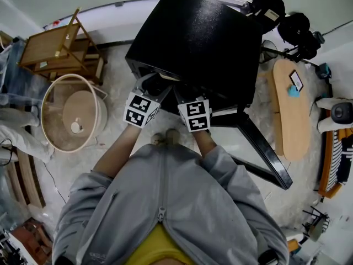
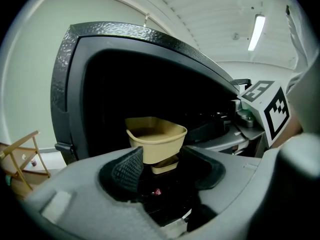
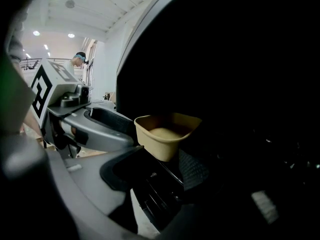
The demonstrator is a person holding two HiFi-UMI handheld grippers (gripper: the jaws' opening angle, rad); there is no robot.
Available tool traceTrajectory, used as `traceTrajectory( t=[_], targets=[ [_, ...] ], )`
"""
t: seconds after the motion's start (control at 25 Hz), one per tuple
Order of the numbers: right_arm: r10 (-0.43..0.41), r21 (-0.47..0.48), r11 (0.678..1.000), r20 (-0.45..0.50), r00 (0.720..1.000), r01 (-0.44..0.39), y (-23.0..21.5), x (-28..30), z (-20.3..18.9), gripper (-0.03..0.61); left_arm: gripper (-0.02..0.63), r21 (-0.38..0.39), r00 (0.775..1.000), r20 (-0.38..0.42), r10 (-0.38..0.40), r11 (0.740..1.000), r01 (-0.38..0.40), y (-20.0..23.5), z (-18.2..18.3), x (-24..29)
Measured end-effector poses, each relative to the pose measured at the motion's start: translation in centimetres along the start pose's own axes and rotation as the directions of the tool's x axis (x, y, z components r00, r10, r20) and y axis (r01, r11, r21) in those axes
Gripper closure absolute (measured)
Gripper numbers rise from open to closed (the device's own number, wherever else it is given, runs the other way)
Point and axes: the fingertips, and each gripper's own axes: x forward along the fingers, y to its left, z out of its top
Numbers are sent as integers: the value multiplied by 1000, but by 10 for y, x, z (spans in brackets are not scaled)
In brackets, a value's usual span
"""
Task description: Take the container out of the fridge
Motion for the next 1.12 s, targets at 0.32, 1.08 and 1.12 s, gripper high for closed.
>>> traceTrajectory(
  t=[0.32,1.08,1.12],
  targets=[
    [7,2,1000,5,1000,-7,-8,-1,0,360,367,-20,998,-47,49,999,-50,13,-9,3],
    [64,13,998,15,998,-64,35,-31,-15,387,354,-148,999,-14,35,988,-37,-12,-21,-29],
    [67,10,998,14,998,-67,37,-31,-16,387,354,-182,999,-5,33,983,-33,-12,-22,-33]
  ],
)
